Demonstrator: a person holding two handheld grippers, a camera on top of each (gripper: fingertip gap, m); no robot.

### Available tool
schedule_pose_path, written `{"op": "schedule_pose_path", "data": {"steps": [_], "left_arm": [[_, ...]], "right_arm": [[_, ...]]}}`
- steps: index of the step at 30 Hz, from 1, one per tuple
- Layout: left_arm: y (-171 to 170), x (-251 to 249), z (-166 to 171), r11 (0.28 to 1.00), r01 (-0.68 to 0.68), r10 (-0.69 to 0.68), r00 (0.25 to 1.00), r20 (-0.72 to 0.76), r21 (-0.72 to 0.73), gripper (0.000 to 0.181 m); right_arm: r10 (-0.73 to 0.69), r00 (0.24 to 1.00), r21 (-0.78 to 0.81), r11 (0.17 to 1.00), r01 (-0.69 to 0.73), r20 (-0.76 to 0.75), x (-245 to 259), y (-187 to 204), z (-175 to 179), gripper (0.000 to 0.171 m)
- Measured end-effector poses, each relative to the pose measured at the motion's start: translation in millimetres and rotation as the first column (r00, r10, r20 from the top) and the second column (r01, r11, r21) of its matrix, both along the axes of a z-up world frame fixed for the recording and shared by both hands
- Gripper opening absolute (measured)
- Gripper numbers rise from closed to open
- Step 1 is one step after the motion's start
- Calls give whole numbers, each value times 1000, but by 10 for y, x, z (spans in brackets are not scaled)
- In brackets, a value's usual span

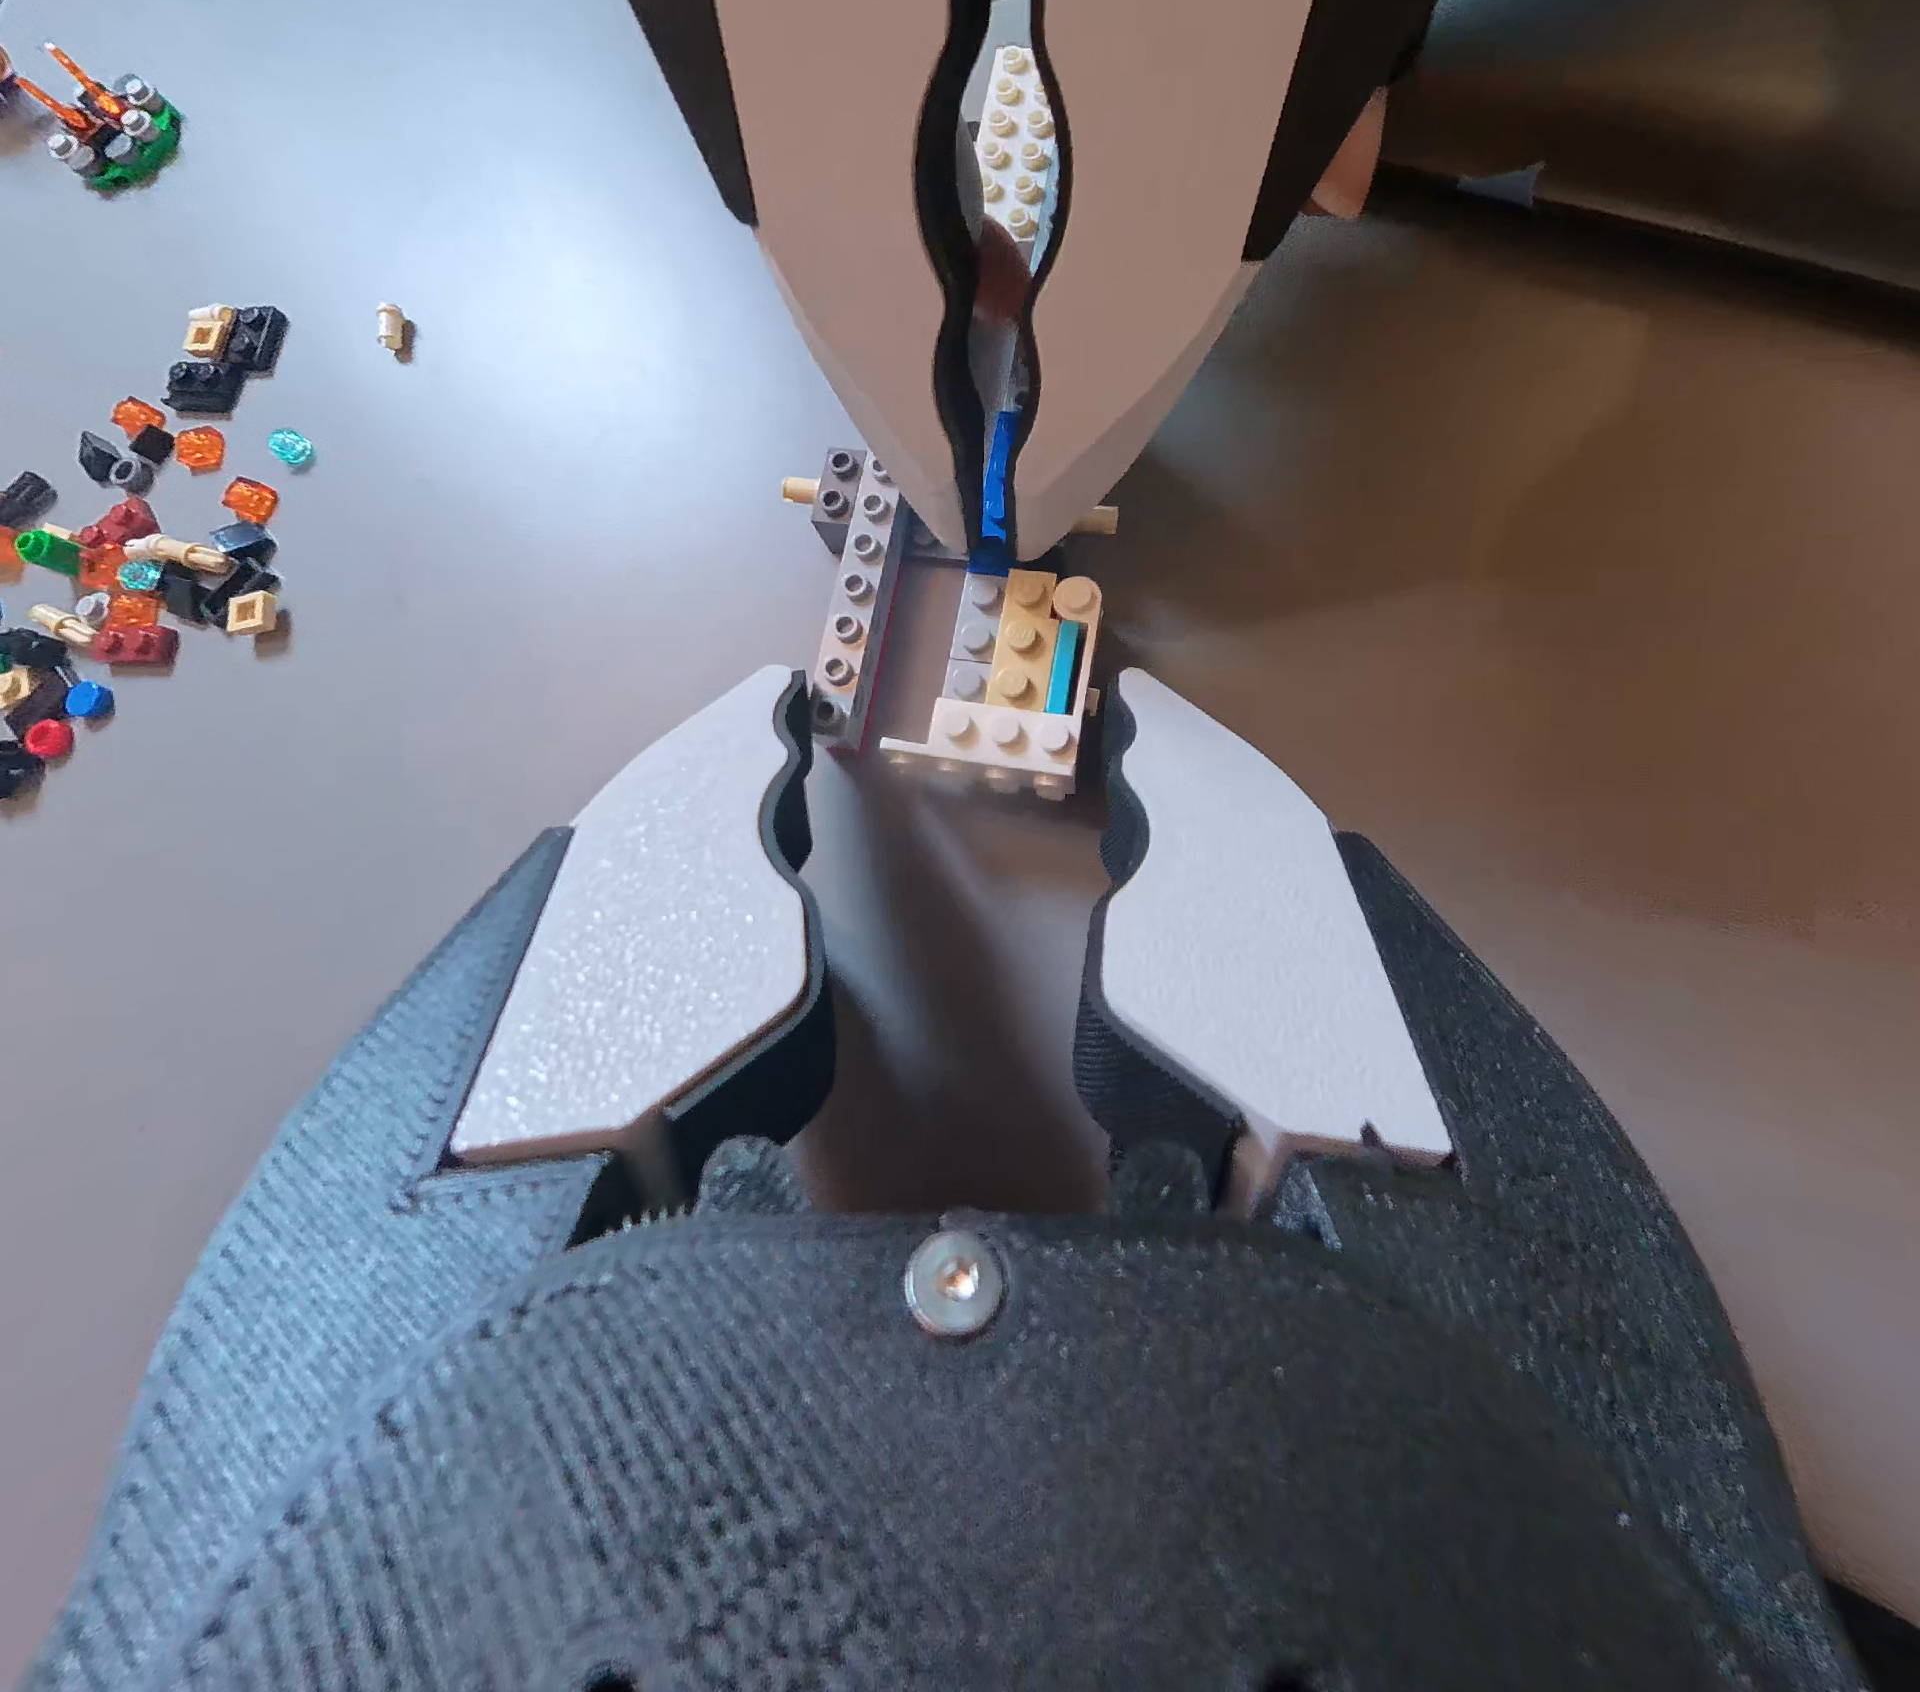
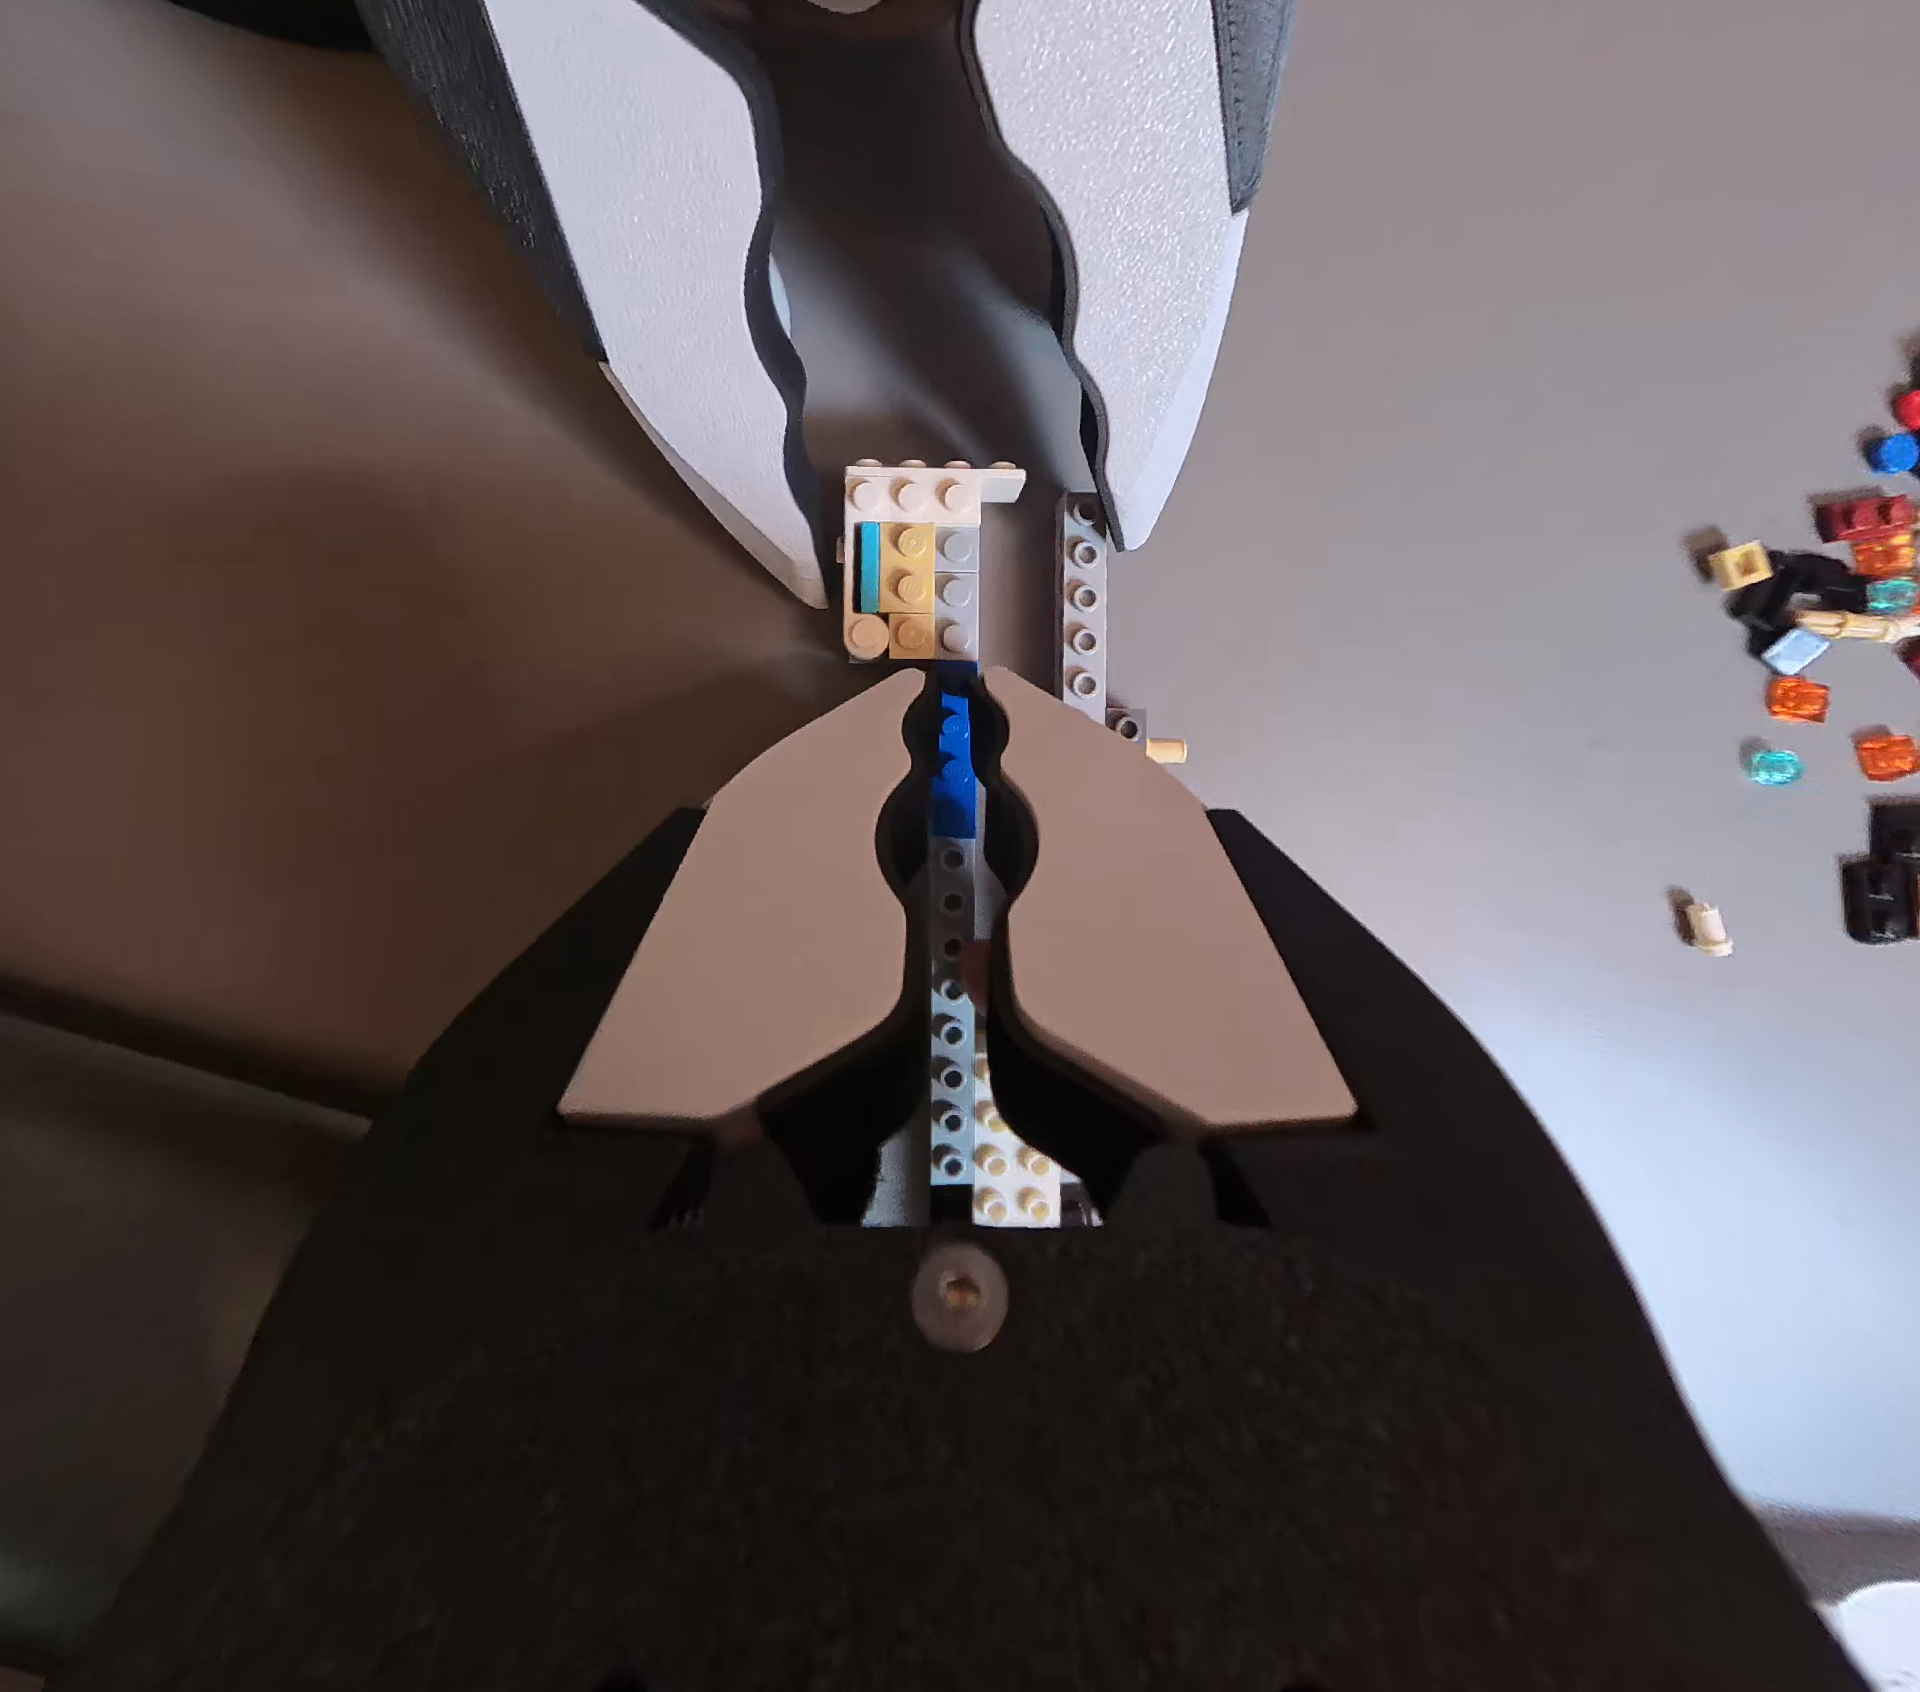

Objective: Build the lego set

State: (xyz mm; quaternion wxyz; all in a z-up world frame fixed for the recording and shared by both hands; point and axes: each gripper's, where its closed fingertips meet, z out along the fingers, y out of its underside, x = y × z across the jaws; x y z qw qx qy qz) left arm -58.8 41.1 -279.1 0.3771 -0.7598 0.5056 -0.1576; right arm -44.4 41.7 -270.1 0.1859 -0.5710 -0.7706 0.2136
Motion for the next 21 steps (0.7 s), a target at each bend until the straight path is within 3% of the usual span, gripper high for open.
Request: {"op": "schedule_pose_path", "data": {"steps": [1, 15, 21], "left_arm": [[3, -3, 0, 1000, -2, 2, 1000, -2, 2, 53], [0, 6, -3, 999, -31, 31, 1000, 3, 14, 52], [-2, 4, -2, 999, -38, 37, 999, 2, 18, 52]], "right_arm": [[-2, 1000, -17, 1000, 2, 16, 1, 0, -2, 5], [81, 974, -59, 996, -70, 212, 9, -14, -28, 5], [34, 987, -20, 999, -31, 155, 1, -15, -21, 5]]}}
